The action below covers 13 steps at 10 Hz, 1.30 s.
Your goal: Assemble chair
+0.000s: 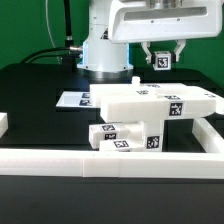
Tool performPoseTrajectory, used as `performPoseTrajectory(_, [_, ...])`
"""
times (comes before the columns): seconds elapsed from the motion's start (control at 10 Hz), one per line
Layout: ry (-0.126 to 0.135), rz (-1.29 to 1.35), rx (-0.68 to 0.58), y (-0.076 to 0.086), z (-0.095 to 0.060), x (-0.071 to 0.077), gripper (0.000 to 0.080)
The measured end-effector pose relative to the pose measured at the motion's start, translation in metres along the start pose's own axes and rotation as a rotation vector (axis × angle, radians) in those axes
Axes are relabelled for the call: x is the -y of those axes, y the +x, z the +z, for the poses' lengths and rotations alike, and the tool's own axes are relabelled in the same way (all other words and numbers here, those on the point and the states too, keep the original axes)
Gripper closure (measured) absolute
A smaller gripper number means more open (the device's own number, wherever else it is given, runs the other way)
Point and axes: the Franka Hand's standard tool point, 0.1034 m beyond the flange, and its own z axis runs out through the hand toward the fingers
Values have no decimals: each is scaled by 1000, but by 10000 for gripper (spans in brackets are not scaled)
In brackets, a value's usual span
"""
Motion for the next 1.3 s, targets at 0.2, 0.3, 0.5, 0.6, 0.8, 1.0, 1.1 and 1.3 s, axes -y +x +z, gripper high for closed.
performPoseTrajectory(0.2, [5,-64,-19,20,-11,-13,515])
performPoseTrajectory(0.3, [6,-68,-53,45,-25,-20,515])
performPoseTrajectory(0.5, [2,-85,-84,80,-36,-27,515])
performPoseTrajectory(0.6, [3,-86,-82,79,-34,-26,515])
performPoseTrajectory(0.8, [2,-85,-80,78,-33,-27,515])
performPoseTrajectory(1.0, [-24,-135,-107,85,-30,-28,515])
performPoseTrajectory(1.1, [-28,-165,-119,99,-35,-31,515])
performPoseTrajectory(1.3, [-40,-246,-142,141,-42,-43,515])
